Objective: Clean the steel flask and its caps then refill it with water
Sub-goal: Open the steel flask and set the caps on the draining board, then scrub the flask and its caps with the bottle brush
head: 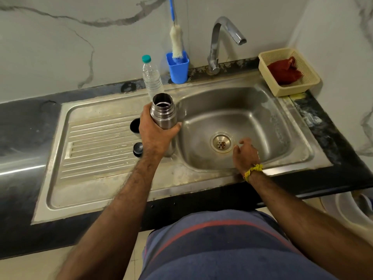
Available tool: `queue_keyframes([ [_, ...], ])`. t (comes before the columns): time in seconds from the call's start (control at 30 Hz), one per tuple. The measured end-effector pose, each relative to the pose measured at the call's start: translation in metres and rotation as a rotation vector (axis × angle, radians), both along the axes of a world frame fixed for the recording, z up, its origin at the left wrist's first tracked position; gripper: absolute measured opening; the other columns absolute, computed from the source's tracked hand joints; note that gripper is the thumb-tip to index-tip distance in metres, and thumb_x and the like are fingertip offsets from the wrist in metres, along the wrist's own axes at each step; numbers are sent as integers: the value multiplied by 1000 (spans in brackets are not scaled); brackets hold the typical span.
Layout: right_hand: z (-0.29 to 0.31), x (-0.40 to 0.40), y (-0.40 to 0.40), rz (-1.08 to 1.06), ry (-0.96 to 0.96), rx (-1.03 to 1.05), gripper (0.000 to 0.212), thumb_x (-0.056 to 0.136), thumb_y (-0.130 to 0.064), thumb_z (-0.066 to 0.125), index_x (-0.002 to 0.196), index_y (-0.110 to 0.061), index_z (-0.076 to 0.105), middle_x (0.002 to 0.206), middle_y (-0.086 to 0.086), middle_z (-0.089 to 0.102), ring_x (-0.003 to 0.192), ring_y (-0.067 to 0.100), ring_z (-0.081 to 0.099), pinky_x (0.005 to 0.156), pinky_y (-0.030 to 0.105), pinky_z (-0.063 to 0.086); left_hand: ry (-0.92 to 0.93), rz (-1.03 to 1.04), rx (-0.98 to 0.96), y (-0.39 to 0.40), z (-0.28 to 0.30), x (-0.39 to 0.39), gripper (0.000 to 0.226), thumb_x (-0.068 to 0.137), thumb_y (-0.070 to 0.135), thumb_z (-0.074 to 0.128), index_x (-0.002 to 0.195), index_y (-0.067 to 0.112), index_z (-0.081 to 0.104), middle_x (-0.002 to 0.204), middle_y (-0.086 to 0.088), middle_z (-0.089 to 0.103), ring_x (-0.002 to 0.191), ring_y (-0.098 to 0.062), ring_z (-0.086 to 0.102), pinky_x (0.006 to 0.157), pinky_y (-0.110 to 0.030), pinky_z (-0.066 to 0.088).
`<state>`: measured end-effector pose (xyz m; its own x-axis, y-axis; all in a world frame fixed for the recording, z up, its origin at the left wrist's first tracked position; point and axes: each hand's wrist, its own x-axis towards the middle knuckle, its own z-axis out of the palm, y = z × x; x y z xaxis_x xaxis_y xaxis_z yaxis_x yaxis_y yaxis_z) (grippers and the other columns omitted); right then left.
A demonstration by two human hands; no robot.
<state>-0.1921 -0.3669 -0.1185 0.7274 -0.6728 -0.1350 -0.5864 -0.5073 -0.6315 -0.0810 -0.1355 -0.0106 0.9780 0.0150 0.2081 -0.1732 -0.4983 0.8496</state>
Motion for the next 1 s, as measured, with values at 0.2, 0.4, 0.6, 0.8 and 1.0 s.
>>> queue_keyframes([
  [0.2, 0, 8, 9, 22, -97, 46, 19, 95, -16, 53, 112, -7, 50, 95, 20, 71, 91, 39, 65, 78, 44, 53, -28, 1, -57, 13, 11, 5, 78, 56, 24, 100, 121, 13, 57, 108, 7, 68, 91, 4, 63, 80, -8, 49],
  [0.4, 11, 28, 24, 80, -185, 39, 20, 94, -13, 56, 111, -4, 55, 93, 20, 71, 89, 38, 66, 79, 44, 52, -94, 48, -99, 27, 24, -1, 72, 58, 22, 99, 114, 23, 54, 101, 14, 64, 86, 16, 60, 75, -2, 44],
  [0.6, 35, 58, 44, 160, -283, 51, 22, 95, -17, 58, 113, -6, 56, 90, 15, 71, 87, 36, 66, 78, 43, 52, -162, 180, -110, 59, 38, 1, 72, 57, 30, 97, 115, 21, 55, 104, 14, 63, 88, 12, 59, 78, -3, 44],
  [0.8, 51, 87, 73, 226, -306, 84, 20, 95, -16, 56, 113, -7, 54, 93, 15, 72, 88, 34, 65, 69, 27, 38, -199, 329, -77, 104, 38, 16, 78, 56, 32, 96, 121, 14, 56, 109, 6, 66, 93, -5, 63, 83, -14, 50],
  [1.0, 65, 103, 88, 220, -351, 122, 21, 96, -19, 59, 112, -6, 58, 94, 11, 71, 87, 27, 65, 69, 29, 44, -130, 373, -114, 129, 16, 18, 80, 61, 21, 96, 127, 12, 51, 106, 12, 61, 88, 10, 59, 80, -3, 43],
])
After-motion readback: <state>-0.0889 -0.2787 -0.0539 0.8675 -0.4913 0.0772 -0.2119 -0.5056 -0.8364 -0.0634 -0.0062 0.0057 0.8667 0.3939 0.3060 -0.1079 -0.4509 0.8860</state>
